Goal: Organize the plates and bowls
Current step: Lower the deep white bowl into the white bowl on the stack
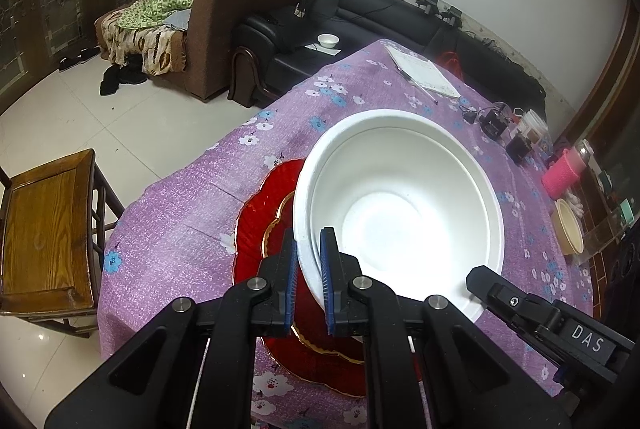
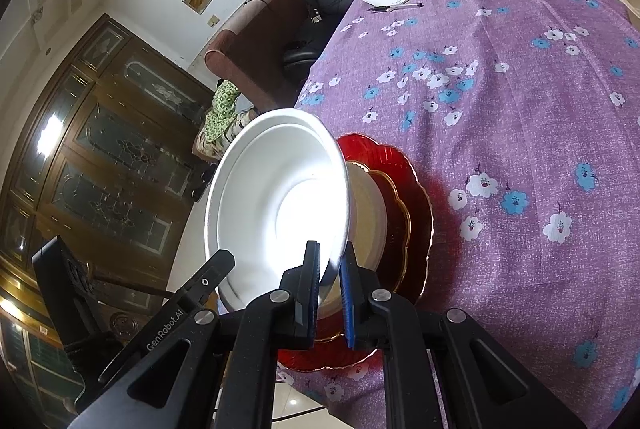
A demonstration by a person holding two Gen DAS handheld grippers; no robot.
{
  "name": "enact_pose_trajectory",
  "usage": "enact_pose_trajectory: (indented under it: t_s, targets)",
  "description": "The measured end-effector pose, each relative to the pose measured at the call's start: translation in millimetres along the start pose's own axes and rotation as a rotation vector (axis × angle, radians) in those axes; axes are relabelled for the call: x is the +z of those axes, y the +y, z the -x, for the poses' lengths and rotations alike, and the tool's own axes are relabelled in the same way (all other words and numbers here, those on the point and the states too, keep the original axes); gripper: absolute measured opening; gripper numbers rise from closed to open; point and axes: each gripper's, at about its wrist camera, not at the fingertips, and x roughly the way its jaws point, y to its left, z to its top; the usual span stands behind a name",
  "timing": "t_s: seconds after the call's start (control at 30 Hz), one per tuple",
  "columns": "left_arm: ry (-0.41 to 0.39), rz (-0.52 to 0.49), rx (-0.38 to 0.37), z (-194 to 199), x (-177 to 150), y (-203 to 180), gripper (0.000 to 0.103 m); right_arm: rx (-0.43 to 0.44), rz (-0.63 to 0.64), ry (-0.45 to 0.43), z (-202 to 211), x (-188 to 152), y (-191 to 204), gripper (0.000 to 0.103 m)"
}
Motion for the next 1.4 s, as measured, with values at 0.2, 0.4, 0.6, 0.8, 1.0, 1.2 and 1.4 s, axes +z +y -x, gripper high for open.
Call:
enact_pose_trajectory:
  t_s: [0.2, 0.4, 0.6, 0.8, 1.0, 1.2, 1.4]
  targets:
    - [0.011, 0.0, 0.003, -4, 0, 2, 0.009, -0.005, -0.003, 0.008, -3, -1, -1, 0.009]
    - [0.02, -0.009, 0.009, -8, 0, 2, 0.009, -0.006, -0.011, 0.018, -7, -1, -1, 0.009]
    - [0.024, -0.026, 0.025, -11, -1, 0, 0.01, -0.012, -0.02, 0.025, -12, 0, -5, 0.009]
    - [0.006, -0.054, 0.06, -9, -2, -1, 0.015, -0.015, -0.021, 0.025, -15, 1, -7, 0.009]
    - [-0.007, -0.065, 0.072, -6, -1, 0, 0.019, -0.016, -0.03, 0.029, -18, 2, -11, 0.009]
    - [-0.052, -0.085, 0.117, 2, -1, 0, 0.024, -0.013, -0.027, 0.028, -18, 3, -10, 0.009]
    - [-0.109, -0.08, 0.175, 16, 1, 11, 0.042, -0.005, -0.042, 0.036, -18, 3, -12, 0.013]
